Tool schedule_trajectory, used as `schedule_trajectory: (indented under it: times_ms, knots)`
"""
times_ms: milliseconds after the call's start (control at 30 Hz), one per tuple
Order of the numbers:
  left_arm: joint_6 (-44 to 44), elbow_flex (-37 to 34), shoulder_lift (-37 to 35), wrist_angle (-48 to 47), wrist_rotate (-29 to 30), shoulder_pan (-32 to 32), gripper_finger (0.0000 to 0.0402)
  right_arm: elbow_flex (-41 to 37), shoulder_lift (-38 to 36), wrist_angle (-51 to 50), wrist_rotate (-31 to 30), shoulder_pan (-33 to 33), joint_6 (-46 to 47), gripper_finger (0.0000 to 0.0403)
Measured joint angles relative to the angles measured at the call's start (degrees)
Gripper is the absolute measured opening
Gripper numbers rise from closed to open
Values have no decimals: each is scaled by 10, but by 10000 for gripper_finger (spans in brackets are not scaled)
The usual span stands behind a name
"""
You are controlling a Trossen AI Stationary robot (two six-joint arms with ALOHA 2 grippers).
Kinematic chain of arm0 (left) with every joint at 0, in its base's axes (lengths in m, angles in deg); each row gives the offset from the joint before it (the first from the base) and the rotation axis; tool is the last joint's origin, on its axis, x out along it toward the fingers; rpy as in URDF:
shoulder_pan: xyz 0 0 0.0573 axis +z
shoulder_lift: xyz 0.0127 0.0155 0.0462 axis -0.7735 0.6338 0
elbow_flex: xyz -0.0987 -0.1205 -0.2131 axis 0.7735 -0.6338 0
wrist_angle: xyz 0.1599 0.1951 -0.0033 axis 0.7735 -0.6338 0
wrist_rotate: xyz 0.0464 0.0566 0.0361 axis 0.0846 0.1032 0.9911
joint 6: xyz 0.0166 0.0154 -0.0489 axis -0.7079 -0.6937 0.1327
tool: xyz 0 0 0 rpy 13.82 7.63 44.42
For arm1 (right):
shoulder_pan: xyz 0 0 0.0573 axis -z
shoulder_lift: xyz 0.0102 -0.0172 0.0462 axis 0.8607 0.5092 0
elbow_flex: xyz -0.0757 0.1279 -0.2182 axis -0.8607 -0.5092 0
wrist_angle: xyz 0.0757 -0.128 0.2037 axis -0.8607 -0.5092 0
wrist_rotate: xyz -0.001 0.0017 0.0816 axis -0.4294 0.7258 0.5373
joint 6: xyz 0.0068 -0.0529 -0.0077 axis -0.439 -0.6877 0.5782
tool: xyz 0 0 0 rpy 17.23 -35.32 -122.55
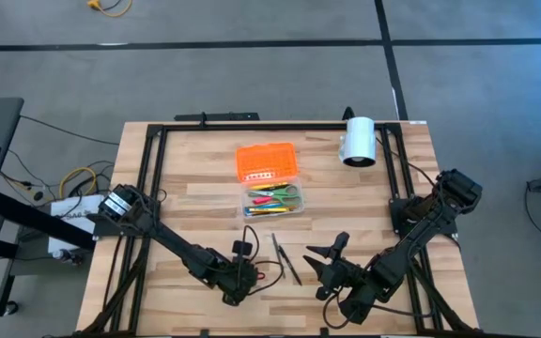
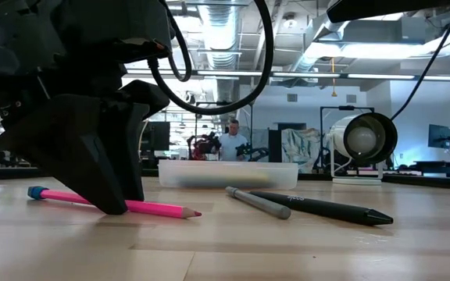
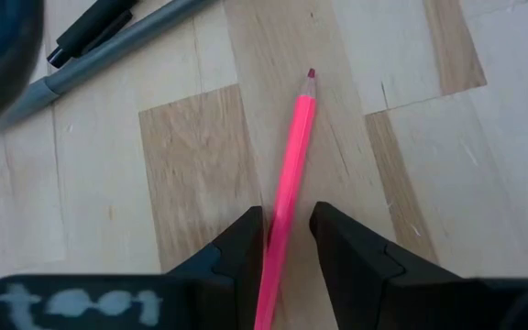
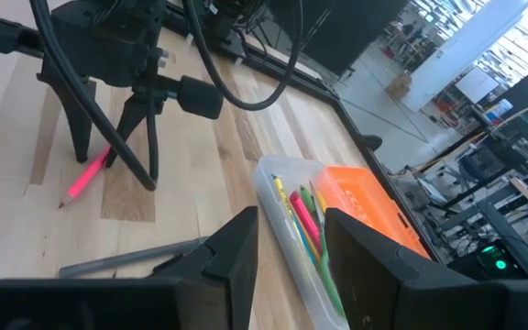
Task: Pick & place school supplies into a supply box
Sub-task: Put the pink pencil into the supply box
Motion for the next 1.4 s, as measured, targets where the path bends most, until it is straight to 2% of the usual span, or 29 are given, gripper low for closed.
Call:
schedule_trajectory:
  times_ms: [433,567,767,867,1067,1400]
  knots:
    - [18,0,-4,-7,-4,-3,97,0,0,0,1,0,0,122]
    - [18,-4,-38,-115,-11,-16,98,0,0,0,1,0,0,122]
    - [32,-15,-92,-207,-8,-40,98,0,0,0,1,0,0,122]
    - [44,-19,-96,-191,14,-46,98,0,0,1,1,4,1,122]
    - [33,-78,-97,-80,28,-42,98,0,0,3,15,16,1,122]
    - [102,-97,-97,-50,36,-41,98,0,0,2,51,43,20,122]
